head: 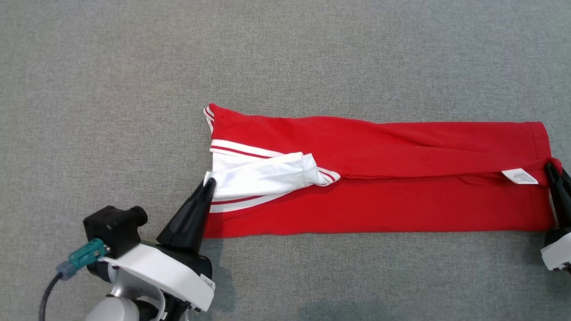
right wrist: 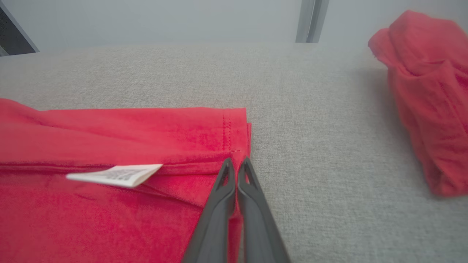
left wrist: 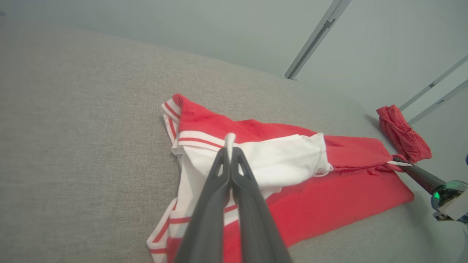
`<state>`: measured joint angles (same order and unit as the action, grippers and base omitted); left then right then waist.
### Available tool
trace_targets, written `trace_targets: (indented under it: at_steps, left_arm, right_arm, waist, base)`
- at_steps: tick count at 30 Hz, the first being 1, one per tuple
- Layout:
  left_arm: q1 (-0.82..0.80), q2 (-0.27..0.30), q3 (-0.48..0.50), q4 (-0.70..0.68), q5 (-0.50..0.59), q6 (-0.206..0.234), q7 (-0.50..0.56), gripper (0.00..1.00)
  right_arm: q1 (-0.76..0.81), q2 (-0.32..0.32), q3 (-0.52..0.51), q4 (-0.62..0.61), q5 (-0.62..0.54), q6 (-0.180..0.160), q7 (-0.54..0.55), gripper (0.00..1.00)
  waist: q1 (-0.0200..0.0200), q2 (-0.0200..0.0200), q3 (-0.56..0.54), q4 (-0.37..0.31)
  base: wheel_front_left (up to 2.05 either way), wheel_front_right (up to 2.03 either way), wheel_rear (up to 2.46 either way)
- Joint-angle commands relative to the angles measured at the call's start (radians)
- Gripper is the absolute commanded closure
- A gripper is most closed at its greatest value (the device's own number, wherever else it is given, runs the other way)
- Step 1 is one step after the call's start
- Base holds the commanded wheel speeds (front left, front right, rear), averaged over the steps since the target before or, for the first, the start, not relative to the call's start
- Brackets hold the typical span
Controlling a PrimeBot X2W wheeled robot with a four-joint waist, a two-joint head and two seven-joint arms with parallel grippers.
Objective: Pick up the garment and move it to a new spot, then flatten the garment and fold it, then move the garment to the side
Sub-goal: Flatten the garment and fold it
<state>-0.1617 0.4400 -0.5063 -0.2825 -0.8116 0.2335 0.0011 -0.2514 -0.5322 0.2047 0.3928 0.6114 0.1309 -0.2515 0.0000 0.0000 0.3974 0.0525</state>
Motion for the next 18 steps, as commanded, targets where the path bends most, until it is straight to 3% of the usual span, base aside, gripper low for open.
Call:
trace_targets:
  at_steps: [1, 5, 6, 9, 10, 11, 12, 18]
  left_arm:
    - [-0.005, 0.024, 0.027, -0.013, 0.004, 0.011, 0.003, 1.0]
    - [-0.017, 0.003, -0.011, 0.044, 0.021, 0.006, 0.008, 1.0]
    - [-0.022, -0.002, -0.02, 0.061, 0.029, 0.004, 0.007, 1.0]
    - [-0.033, -0.013, -0.042, 0.11, 0.043, 0.0, 0.006, 1.0]
    - [-0.036, -0.015, -0.046, 0.125, 0.047, 0.001, 0.006, 0.84]
    - [-0.039, -0.017, -0.049, 0.138, 0.052, 0.002, 0.004, 0.68]
    - [-0.042, -0.019, -0.049, 0.152, 0.057, 0.006, 0.001, 0.0]
    - [-0.051, -0.015, -0.02, 0.199, 0.092, 0.035, -0.063, 0.0]
  right_arm:
    - [0.027, -0.027, 0.015, -0.016, -0.005, 0.0, -0.01, 1.0]
    - [0.021, -0.024, 0.03, -0.008, 0.003, 0.0, -0.002, 1.0]
    - [0.02, -0.022, 0.033, -0.004, 0.008, 0.0, 0.002, 0.93]
    - [0.017, -0.019, 0.043, 0.004, 0.022, 0.0, 0.014, 0.54]
    - [0.018, -0.019, 0.046, 0.008, 0.026, 0.0, 0.018, 0.17]
    - [0.018, -0.02, 0.05, 0.009, 0.027, 0.0, 0.021, 0.0]
    - [0.018, -0.021, 0.049, 0.011, 0.027, 0.0, 0.02, 0.0]
    - [0.027, -0.012, -0.02, 0.014, -0.009, 0.0, -0.004, 0.0]
  waist:
    - [0.0, 0.0, 0.001, 0.001]
    - [0.0, 0.0, 0.004, 0.0]
    - [0.0, 0.0, 0.005, -0.001]
    - [0.0, 0.0, 0.004, -0.003]
    - [0.0, 0.0, 0.004, -0.004]
    - [0.0, 0.0, 0.002, -0.005]
    - [0.0, 0.0, 0.001, -0.006]
    - [0.0, 0.0, -0.034, -0.014]
  base:
    - [0.0, 0.0, 0.0]
    - [0.0, 0.0, 0.0]
    - [0.0, 0.0, 0.0]
    - [0.0, 0.0, 0.0]
    - [0.0, 0.0, 0.0]
    - [0.0, 0.0, 0.0]
    - [0.0, 0.0, 0.0]
    - [0.0, 0.0, 0.0]
